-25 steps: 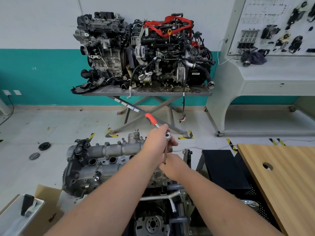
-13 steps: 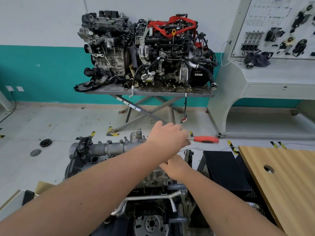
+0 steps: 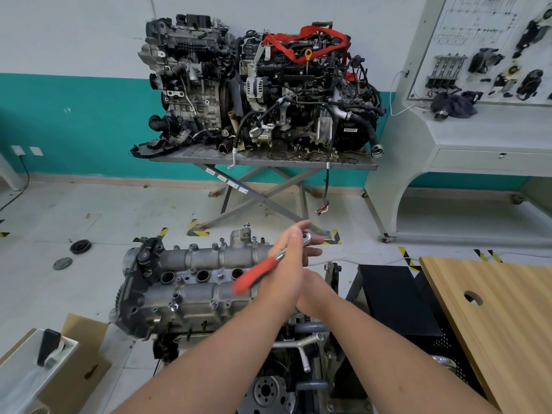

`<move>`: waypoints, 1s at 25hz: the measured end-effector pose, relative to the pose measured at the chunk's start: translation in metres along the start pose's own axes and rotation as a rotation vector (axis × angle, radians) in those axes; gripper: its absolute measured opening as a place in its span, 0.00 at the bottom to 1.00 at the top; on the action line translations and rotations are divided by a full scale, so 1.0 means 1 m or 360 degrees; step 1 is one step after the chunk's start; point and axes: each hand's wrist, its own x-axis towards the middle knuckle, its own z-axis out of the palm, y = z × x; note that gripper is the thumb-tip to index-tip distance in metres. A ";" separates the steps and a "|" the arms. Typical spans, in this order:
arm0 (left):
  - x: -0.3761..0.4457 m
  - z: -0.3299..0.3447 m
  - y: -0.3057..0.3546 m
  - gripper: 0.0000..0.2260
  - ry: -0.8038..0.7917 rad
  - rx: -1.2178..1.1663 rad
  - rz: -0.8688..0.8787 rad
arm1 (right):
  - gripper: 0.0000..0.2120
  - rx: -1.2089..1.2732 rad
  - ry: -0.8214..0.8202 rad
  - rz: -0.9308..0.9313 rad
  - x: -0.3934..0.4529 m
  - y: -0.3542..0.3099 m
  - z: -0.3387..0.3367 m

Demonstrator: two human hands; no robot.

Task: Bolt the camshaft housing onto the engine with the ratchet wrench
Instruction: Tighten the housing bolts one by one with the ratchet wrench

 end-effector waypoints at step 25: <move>0.031 -0.007 0.031 0.12 -0.0390 0.2756 0.1836 | 0.11 0.0079 -0.0030 0.0034 -0.006 0.001 -0.005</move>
